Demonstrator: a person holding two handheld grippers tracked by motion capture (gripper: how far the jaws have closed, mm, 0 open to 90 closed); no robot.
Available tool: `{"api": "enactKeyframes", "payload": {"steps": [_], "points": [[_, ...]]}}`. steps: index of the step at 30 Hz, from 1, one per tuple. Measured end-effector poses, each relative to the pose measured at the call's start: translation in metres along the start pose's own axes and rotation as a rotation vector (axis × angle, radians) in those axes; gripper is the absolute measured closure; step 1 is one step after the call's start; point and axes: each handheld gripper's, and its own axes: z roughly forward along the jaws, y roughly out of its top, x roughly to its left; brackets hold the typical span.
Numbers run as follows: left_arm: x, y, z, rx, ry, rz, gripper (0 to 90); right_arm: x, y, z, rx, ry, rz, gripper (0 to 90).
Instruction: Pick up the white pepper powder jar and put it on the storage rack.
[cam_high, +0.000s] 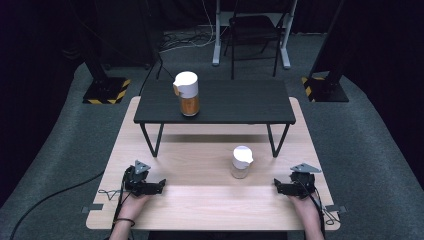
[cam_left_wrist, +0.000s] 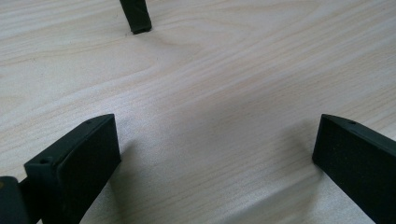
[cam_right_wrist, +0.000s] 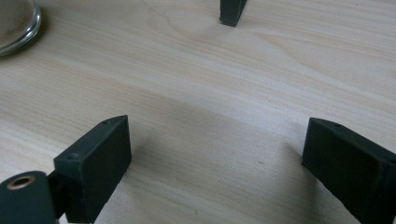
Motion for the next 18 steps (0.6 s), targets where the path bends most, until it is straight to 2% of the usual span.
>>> {"api": "enactKeyframes", "payload": {"steps": [3,9,18], "points": [[0.002,0.000,0.000,-0.001,-0.006,0.004,0.1,-0.003,0.000,-0.002,-0.003,0.012,0.013,11.0],[0.002,0.000,0.000,-0.001,-0.005,0.004,0.1,-0.003,-0.003,-0.010,-0.042,0.013,0.030,11.4],[0.001,0.000,0.000,-0.001,-0.002,0.001,0.1,0.002,-0.001,-0.024,-0.089,0.031,0.009,11.4]]}}
